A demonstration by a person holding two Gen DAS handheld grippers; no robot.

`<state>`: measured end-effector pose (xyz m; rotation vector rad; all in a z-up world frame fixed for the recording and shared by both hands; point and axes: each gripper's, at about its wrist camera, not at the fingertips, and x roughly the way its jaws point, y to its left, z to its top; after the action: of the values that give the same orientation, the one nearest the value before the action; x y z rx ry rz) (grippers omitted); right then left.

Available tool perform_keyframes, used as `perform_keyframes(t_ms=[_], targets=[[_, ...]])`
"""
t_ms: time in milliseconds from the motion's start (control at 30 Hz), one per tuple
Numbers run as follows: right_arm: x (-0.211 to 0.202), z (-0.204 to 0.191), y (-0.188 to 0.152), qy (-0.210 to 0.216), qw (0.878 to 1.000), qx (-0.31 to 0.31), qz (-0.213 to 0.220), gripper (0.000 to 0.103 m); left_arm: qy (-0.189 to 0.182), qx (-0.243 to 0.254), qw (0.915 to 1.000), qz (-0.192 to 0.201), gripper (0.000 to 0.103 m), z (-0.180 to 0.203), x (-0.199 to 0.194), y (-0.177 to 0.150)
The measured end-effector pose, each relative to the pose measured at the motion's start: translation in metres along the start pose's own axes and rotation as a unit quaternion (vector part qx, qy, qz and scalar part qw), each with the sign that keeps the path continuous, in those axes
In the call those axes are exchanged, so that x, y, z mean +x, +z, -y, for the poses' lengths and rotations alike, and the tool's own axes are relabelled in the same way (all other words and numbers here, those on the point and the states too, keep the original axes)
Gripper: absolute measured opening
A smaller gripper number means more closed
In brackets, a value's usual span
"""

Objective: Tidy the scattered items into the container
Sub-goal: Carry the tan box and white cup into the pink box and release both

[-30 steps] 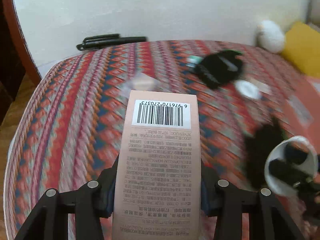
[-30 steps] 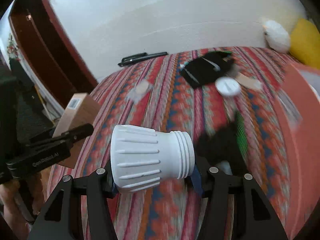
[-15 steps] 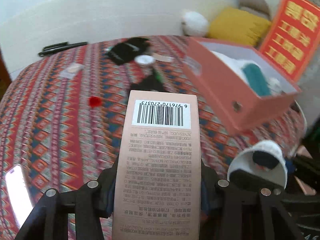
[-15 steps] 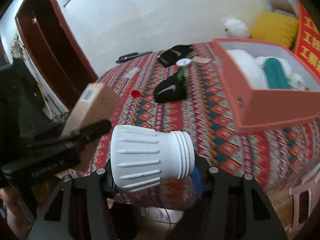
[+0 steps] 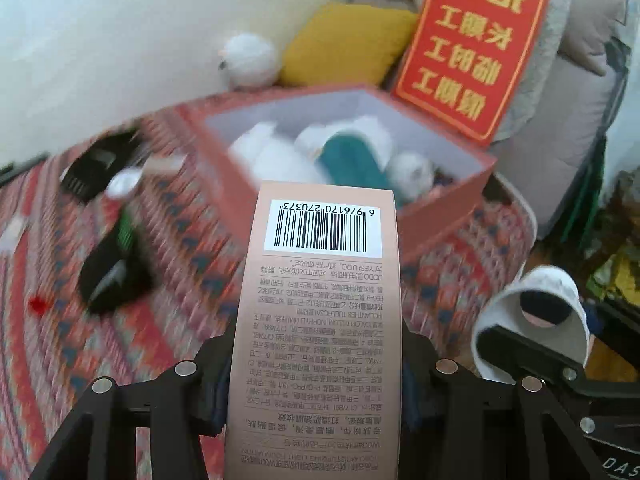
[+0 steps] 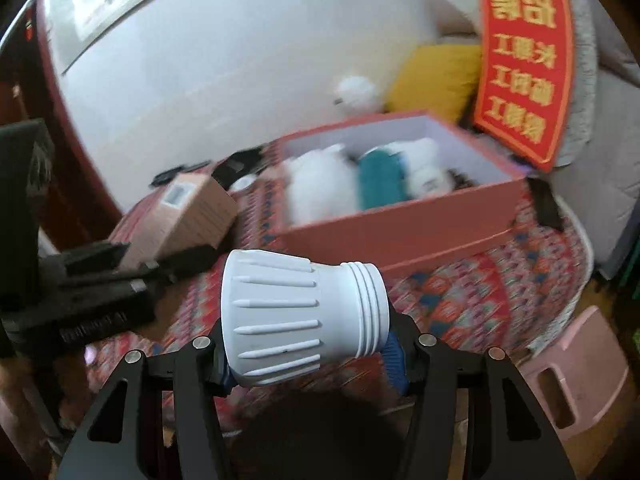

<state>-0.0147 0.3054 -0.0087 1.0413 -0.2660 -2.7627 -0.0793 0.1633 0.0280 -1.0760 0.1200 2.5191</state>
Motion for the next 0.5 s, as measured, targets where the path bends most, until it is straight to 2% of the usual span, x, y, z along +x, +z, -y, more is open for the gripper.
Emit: perform_keyframes(t_ms=[200,333,500], targets=[[0.026,0.059,0.072,-0.053,0.998,0.012,0.032,0.059,-0.005,0.017,0.9997,0.015,0.052,0.006,0.047,0.097],[0.060,0.096,0.121,-0.083,0.995,0.019,0.043,0.059,-0.003,0.025,0.9997,0.008,0.052,0.002,0.101,0.159],[0.117,0.135,0.161,-0.097,0.994,0.034,0.042,0.059,-0.009,0.038,0.9992,-0.008,0.053,0.005,0.169,0.196]])
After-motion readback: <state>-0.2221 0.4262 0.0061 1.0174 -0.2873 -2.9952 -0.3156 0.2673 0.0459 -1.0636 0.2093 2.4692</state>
